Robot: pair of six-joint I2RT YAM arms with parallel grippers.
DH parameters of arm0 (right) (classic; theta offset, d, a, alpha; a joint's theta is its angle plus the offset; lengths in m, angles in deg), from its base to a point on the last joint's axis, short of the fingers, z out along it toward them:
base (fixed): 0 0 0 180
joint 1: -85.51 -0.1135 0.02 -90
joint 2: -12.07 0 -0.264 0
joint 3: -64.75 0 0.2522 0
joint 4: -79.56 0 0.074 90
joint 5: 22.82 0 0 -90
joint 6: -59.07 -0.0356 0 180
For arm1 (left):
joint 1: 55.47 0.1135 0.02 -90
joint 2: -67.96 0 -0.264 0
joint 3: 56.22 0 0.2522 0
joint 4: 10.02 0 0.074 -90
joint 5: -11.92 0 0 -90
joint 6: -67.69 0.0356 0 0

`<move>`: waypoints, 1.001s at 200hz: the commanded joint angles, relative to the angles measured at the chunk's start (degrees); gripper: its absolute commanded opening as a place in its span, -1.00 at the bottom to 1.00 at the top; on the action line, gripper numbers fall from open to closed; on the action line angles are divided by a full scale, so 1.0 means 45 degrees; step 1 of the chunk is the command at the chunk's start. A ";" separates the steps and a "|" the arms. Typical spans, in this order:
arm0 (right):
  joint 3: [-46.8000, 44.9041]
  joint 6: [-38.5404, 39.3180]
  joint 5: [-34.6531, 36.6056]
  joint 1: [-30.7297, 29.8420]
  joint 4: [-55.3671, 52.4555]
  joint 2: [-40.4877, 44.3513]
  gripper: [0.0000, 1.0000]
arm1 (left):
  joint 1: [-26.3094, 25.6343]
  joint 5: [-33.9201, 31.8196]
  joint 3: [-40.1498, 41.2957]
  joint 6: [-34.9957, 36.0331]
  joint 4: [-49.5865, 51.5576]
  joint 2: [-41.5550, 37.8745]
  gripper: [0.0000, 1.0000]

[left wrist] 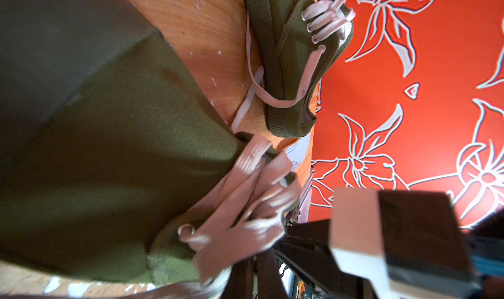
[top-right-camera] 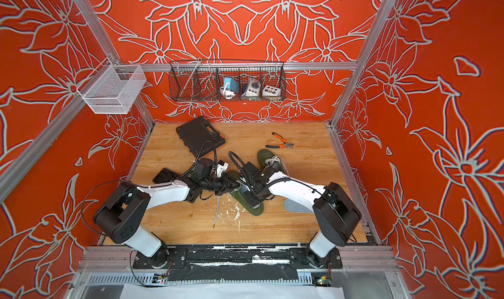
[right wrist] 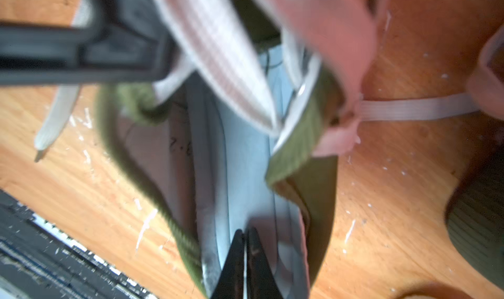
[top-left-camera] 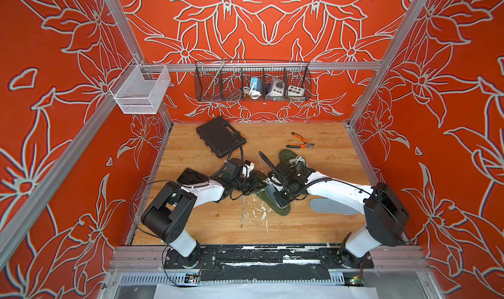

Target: Insert the insole into the shoe

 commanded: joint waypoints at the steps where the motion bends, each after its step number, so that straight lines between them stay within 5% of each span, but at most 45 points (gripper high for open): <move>1: -0.0724 0.0046 -0.0251 -0.0028 -0.0008 0.0547 -0.85 | -0.0041 0.0229 -0.0059 -0.0129 -0.0387 0.0163 -1.00; 59: -0.1498 0.0944 0.0385 0.0053 0.1437 -0.1308 -0.94 | 0.0303 0.0318 0.0198 -0.0310 -0.0601 -0.0086 -1.00; 135: -0.1260 0.0007 0.1418 -0.0123 0.0712 0.1115 -0.88 | 0.0340 0.0318 0.0199 -0.0144 -0.0427 -0.0176 -1.00; 200: -0.0692 0.0528 0.1492 -0.0035 0.1490 -0.1295 -0.89 | 0.0335 0.0183 0.0184 0.0131 -0.0124 -0.0188 -1.00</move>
